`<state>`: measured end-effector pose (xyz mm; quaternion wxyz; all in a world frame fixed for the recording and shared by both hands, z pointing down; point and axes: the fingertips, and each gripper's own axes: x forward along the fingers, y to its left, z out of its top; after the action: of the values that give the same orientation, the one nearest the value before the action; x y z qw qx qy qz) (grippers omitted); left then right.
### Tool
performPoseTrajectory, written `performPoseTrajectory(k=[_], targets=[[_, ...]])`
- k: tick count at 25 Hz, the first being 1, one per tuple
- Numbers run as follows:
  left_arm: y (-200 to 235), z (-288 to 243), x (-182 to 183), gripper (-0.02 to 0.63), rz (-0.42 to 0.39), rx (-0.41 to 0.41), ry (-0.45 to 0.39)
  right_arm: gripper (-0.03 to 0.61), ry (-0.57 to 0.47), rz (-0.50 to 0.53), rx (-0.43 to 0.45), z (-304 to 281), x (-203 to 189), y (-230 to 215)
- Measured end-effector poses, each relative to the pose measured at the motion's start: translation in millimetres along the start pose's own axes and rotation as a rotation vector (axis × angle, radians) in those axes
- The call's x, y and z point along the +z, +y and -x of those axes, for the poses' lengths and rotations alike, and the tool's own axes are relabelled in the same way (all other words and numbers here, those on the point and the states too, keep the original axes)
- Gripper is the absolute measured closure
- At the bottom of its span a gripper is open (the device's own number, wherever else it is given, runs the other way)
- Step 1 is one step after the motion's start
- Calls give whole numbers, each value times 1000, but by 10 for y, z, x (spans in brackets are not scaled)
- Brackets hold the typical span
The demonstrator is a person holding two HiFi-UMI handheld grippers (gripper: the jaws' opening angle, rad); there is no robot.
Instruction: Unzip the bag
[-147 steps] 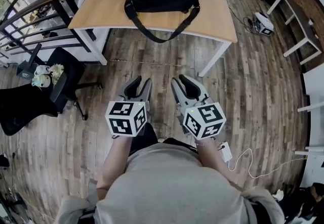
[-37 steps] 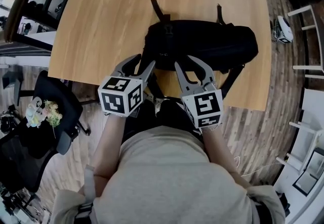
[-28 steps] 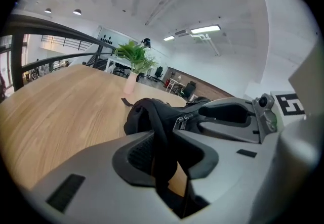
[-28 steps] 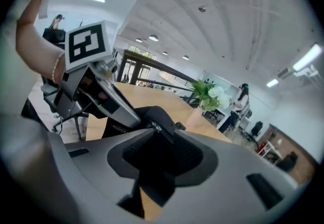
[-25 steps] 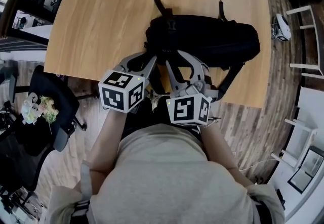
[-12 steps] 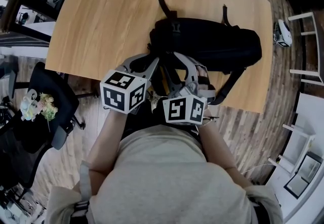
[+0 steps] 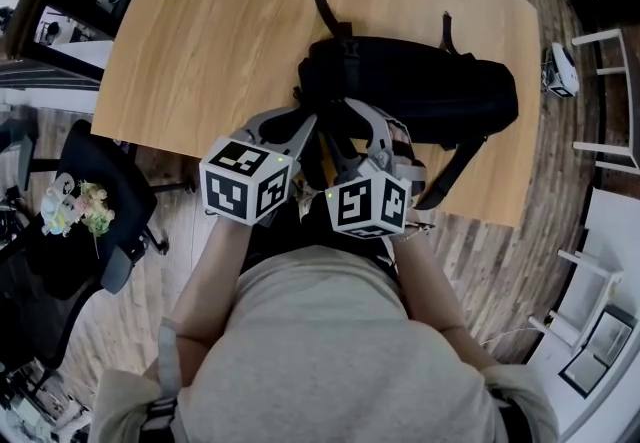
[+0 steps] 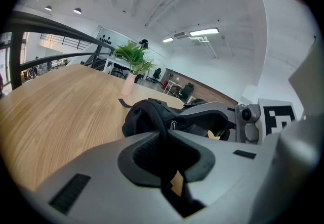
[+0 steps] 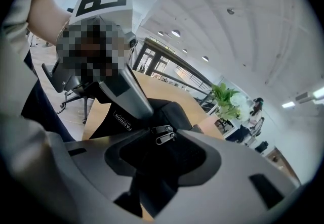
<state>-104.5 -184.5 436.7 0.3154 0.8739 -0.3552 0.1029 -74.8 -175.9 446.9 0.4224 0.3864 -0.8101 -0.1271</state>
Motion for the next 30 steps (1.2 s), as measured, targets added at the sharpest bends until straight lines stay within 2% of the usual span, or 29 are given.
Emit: performPoseTrajectory(k=[10, 23, 30], targets=[[31, -4, 0, 562, -10, 5, 18, 463, -28, 42, 19, 19, -9, -27], [39, 8, 40, 561, -25, 11, 16, 486, -46, 73, -53, 186, 39, -163], [40, 3, 47, 561, -35, 5, 20, 509, -69, 138, -104, 232, 107, -206]])
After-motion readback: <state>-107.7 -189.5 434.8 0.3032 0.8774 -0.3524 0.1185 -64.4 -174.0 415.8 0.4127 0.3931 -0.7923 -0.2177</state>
